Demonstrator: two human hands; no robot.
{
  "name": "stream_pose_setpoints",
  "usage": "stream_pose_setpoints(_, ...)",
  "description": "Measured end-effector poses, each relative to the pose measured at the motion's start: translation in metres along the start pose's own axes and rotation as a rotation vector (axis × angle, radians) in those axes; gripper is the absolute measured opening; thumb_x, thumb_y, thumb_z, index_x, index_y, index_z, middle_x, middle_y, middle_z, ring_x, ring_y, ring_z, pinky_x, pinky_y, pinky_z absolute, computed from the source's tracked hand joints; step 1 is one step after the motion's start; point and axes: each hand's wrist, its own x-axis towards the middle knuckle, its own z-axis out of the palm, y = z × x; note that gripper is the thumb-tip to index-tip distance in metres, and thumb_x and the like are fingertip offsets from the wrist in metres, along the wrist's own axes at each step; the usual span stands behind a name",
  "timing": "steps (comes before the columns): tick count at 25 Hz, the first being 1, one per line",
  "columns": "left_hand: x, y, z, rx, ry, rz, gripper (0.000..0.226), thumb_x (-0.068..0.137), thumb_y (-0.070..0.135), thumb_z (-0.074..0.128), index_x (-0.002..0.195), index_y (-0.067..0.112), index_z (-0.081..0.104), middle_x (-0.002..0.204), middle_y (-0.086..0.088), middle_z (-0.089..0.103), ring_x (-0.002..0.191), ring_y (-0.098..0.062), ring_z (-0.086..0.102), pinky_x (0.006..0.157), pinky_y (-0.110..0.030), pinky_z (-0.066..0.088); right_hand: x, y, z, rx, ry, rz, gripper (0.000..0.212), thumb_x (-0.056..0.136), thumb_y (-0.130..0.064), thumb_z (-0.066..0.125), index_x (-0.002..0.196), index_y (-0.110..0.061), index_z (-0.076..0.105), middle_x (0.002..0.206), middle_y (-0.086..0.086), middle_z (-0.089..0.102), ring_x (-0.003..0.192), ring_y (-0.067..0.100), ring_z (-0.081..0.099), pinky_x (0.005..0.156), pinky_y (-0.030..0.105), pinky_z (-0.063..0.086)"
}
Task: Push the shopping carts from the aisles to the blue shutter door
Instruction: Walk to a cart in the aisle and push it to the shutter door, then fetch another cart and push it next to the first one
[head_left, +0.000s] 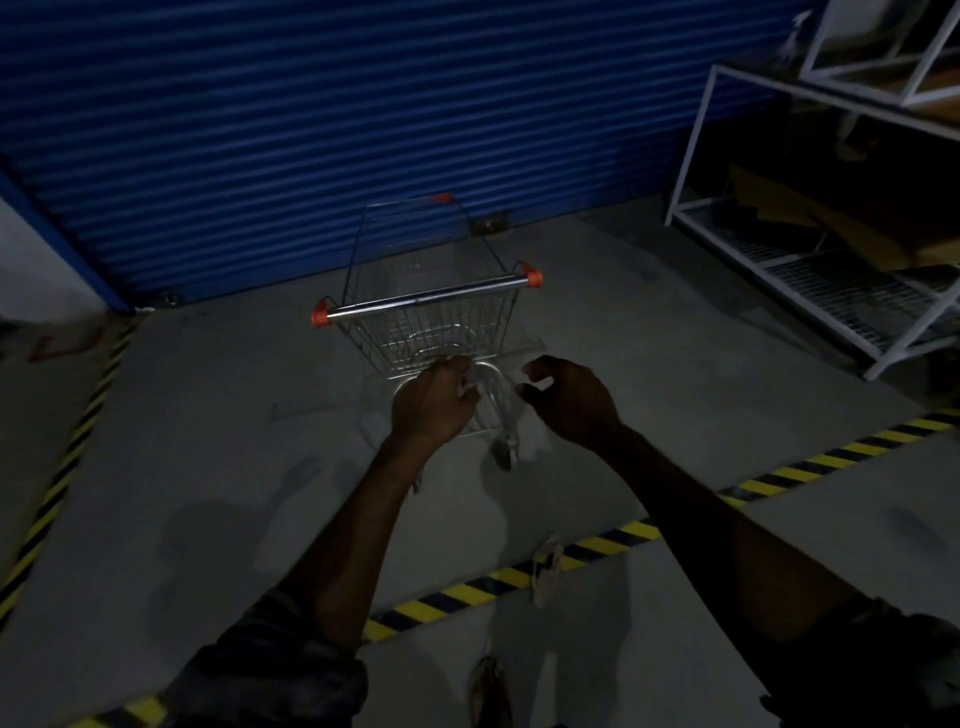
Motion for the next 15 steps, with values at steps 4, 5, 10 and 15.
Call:
stream_pose_setpoints(4, -0.043, 0.019, 0.013, -0.034, 0.0, 0.015, 0.043, 0.093, 0.04, 0.066, 0.135, 0.035, 0.06, 0.136, 0.006, 0.064, 0.123, -0.021, 0.061, 0.098, -0.038, 0.051, -0.052, 0.021, -0.016, 0.034, 0.023, 0.039, 0.033, 0.096, -0.04, 0.069, 0.125, -0.025, 0.067, 0.129, -0.005, 0.067, 0.096, 0.013, 0.067, 0.078, 0.024, 0.043)
stream_pose_setpoints(5, -0.052, 0.024, 0.016, -0.055, 0.002, 0.026, 0.041, 0.092, 0.04, 0.067, 0.132, 0.037, 0.061, 0.131, 0.008, 0.066, 0.12, -0.02, 0.062, 0.096, -0.04, 0.052, -0.065, 0.025, -0.022, 0.037, 0.038, 0.048, 0.034, 0.097, -0.041, 0.068, 0.127, -0.024, 0.067, 0.13, -0.005, 0.065, 0.094, 0.013, 0.067, 0.077, 0.026, 0.044)
stream_pose_setpoints(10, -0.074, 0.062, 0.035, -0.15, -0.004, 0.162, 0.034, 0.09, 0.04, 0.068, 0.124, 0.036, 0.063, 0.116, 0.013, 0.067, 0.103, -0.014, 0.067, 0.089, -0.035, 0.053, -0.125, 0.05, -0.049, 0.038, 0.125, 0.074, 0.037, 0.098, -0.046, 0.066, 0.129, -0.025, 0.065, 0.133, -0.005, 0.064, 0.091, 0.012, 0.069, 0.079, 0.038, 0.056)
stream_pose_setpoints(15, -0.077, 0.1, 0.055, -0.212, -0.123, 0.367, 0.033, 0.096, 0.042, 0.065, 0.127, 0.033, 0.062, 0.121, 0.014, 0.065, 0.102, -0.011, 0.065, 0.086, -0.038, 0.056, -0.166, 0.055, -0.074, 0.006, 0.21, 0.202, 0.039, 0.098, -0.049, 0.065, 0.129, -0.026, 0.064, 0.133, -0.007, 0.065, 0.098, 0.012, 0.07, 0.081, 0.039, 0.057)
